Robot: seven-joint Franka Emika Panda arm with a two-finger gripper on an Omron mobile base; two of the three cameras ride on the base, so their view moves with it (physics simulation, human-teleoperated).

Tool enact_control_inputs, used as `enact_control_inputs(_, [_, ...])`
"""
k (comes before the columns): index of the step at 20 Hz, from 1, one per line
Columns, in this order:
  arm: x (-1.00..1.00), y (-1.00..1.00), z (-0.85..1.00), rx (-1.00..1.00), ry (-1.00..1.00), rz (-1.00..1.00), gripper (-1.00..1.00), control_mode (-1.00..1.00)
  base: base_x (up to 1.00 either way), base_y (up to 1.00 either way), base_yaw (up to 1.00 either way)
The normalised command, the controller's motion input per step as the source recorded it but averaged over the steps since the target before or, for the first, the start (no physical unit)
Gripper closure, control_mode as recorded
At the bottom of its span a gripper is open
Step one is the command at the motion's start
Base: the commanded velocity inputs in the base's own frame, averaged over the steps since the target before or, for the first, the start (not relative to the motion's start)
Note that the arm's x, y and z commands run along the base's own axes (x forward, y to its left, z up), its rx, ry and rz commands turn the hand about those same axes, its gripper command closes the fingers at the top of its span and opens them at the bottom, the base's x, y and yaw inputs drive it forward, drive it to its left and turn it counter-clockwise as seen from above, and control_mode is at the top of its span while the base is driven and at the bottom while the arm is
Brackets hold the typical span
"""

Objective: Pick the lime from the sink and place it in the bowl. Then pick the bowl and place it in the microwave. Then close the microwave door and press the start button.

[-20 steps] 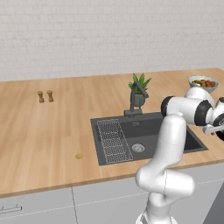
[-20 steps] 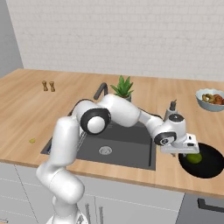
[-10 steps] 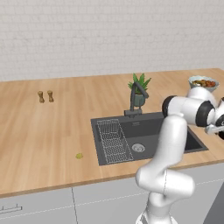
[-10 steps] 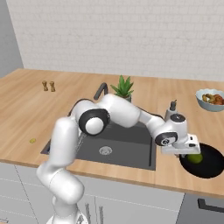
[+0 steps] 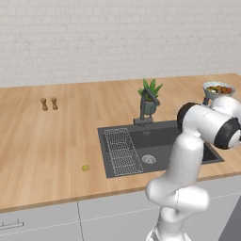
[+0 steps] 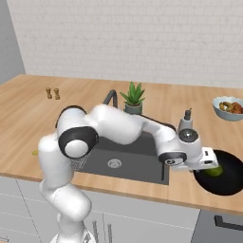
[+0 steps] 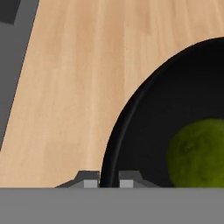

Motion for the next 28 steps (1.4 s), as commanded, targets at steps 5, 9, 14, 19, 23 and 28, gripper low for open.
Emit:
enact_control_inputs(5, [-0.20,0.39,0.97,-0.14,0.15,0.28,1.00,-1.00,0.00,0.00,0.00])
enact_control_inputs(9, [-0.09,0.36,0.91,-0.02,0.25,0.33,1.00,-1.00,0.00,0.00,0.00])
enact_control_inputs(14, [-0.11,0.44,0.79,0.07,0.12,0.35,1.00,-1.00,0.00,0.00,0.00])
enact_control_inputs(19, [-0.18,0.70,0.69,0.00,0.04,0.42,1.00,-1.00,0.00,0.00,0.00])
enact_control_inputs(23, [-0.22,0.97,0.38,0.00,0.05,0.39,1.00,-1.00,0.00,0.00,0.00])
enact_control_inputs(28, [-0.26,0.94,0.30,-0.01,0.01,0.29,1.00,-1.00,0.00,0.00,0.00])
